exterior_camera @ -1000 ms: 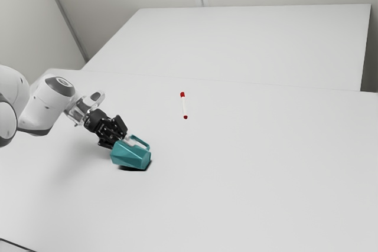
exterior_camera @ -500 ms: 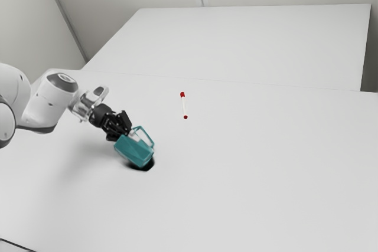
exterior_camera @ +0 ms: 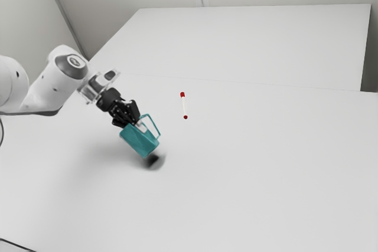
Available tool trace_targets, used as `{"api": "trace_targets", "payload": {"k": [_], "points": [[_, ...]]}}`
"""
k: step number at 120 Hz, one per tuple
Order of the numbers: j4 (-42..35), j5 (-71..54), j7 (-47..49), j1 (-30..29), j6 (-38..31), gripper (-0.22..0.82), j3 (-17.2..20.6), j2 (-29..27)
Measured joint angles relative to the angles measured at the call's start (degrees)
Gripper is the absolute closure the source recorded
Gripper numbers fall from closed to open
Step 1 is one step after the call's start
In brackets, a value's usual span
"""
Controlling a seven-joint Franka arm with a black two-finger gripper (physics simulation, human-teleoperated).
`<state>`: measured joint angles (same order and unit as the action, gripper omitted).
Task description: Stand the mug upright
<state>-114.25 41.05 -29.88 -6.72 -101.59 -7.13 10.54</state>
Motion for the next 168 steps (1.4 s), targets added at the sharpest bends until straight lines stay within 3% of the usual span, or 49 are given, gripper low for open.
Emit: {"api": "trace_targets", "payload": {"k": [29, 116, 168], "points": [[-2.81, -10.55, 1.05, 2.32, -9.63, 0.79, 2.65, -2.77], [-11.04, -40.22, 7.71, 11.84, -27.25, 0.79, 2.92, -7.39], [-12.96, -43.29, 11.54, 13.47, -34.68, 0.79, 2.93, -5.87]]}}
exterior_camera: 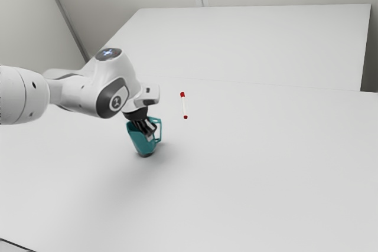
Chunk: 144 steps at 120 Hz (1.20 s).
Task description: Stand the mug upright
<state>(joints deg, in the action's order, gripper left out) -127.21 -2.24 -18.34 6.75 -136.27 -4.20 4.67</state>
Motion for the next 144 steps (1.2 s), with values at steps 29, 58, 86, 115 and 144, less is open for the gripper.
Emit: {"api": "trace_targets", "payload": {"k": [29, 58, 86, 115, 144], "points": [[-0.03, 0.68, 1.11, -0.25, -1.70, 0.56, -0.02, 1.25], [0.11, -0.15, 1.55, -0.06, -1.86, 0.18, -0.02, -0.22], [3.46, -0.53, 2.21, 1.37, 1.55, 0.06, -0.15, -4.23], [16.73, -1.56, 3.99, 5.95, 15.35, 0.02, -3.97, -5.60], [27.49, -3.42, 5.71, 7.72, 27.76, 0.01, -6.45, -5.63]]}}
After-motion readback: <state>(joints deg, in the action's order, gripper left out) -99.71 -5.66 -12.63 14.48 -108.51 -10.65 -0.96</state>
